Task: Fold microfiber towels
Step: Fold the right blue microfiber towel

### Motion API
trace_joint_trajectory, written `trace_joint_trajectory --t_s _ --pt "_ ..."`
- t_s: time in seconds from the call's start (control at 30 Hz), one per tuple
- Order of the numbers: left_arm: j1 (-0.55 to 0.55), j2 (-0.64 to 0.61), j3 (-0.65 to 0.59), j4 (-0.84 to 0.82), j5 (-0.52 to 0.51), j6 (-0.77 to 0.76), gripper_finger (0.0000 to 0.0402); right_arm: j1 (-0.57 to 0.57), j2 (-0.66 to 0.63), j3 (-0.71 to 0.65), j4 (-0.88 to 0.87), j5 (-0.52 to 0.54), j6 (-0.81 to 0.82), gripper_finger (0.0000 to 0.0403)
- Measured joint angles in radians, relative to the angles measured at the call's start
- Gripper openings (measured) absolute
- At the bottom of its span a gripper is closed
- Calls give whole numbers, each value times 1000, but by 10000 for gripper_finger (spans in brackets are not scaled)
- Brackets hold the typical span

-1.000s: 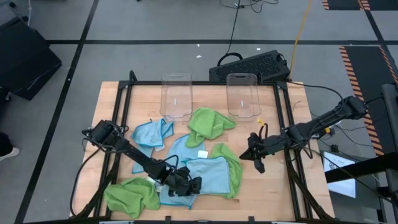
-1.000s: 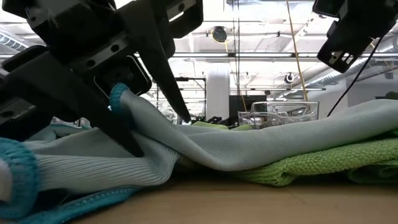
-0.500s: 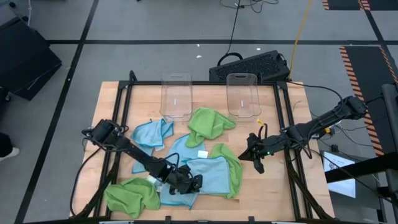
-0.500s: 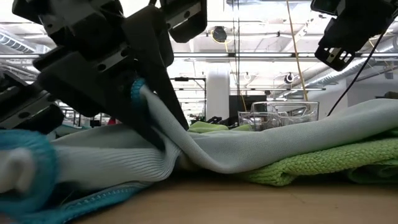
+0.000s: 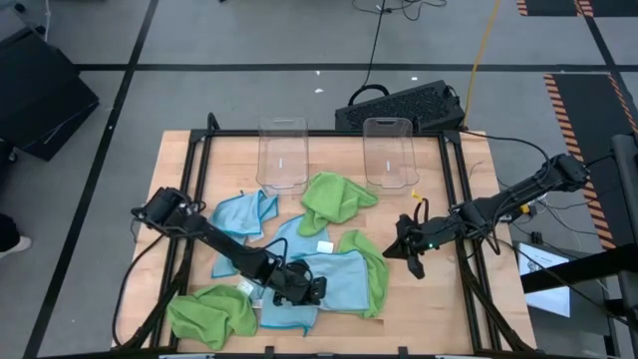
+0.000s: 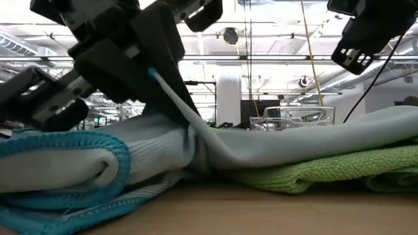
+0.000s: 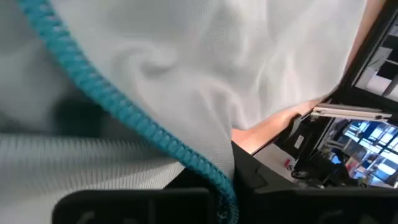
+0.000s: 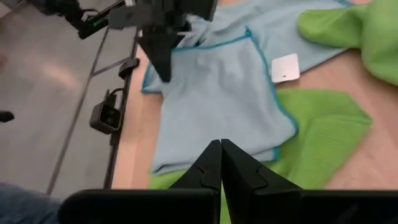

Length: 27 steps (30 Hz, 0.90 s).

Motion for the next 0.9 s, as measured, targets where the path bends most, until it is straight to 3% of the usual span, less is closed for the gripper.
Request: trace_joint_trajectory --t_s 0.27,0.9 --pt "5 -28 1 -55 31 -15 54 1 0 0 -1 -18 -13 0" --pt "54 -28 1 -16 129 -28 130 1 0 0 -12 -19 -34 0"
